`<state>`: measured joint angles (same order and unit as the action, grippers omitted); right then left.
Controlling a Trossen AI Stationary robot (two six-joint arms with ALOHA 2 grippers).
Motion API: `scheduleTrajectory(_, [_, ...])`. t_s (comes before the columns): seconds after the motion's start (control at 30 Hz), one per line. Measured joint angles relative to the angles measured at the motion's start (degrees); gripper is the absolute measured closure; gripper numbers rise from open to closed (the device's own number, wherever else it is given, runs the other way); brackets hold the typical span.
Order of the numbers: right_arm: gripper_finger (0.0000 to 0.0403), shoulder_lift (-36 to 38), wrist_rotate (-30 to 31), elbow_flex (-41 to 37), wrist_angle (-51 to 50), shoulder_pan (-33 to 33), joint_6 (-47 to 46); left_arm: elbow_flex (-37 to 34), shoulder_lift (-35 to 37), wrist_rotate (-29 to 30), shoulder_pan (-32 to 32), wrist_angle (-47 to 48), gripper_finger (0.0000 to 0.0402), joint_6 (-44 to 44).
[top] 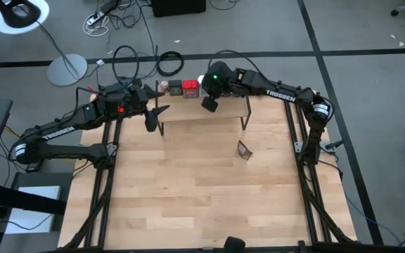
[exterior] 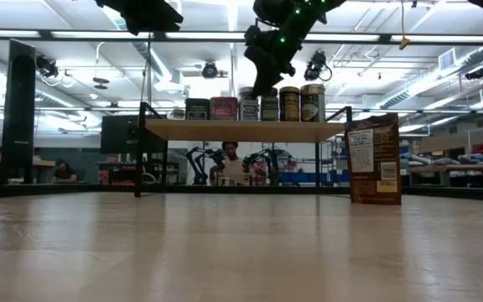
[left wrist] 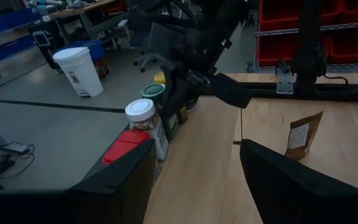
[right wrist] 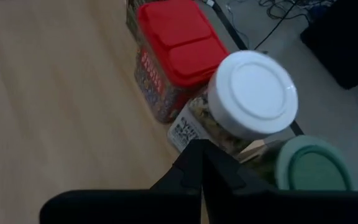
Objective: Shelf spices
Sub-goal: Put the brown seasoning bottle on the shelf
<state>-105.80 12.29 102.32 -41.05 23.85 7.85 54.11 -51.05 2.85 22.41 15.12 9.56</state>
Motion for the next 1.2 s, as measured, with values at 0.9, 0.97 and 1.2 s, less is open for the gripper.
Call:
scheduleTrajectory(0.9, [0.0403,14.0,11.2,0.1,-48.2,-18.4,-27.1,0.0,0.0,0.0,0.0,2.0,0.0163,0.3])
scheduleTrajectory(0.97, [0.0403,14.3,11.4,0.1,-48.7,-20.2,-29.3,0.0,0.0,-0.1,0.0,2.0,0.0163,-0.2])
scheduleTrajectory(1.2, [0.0403,14.3,10.0,0.1,-48.1,-26.3,-42.3,0.0,0.0,-0.1,0.0,3.1,0.0163,-1.3])
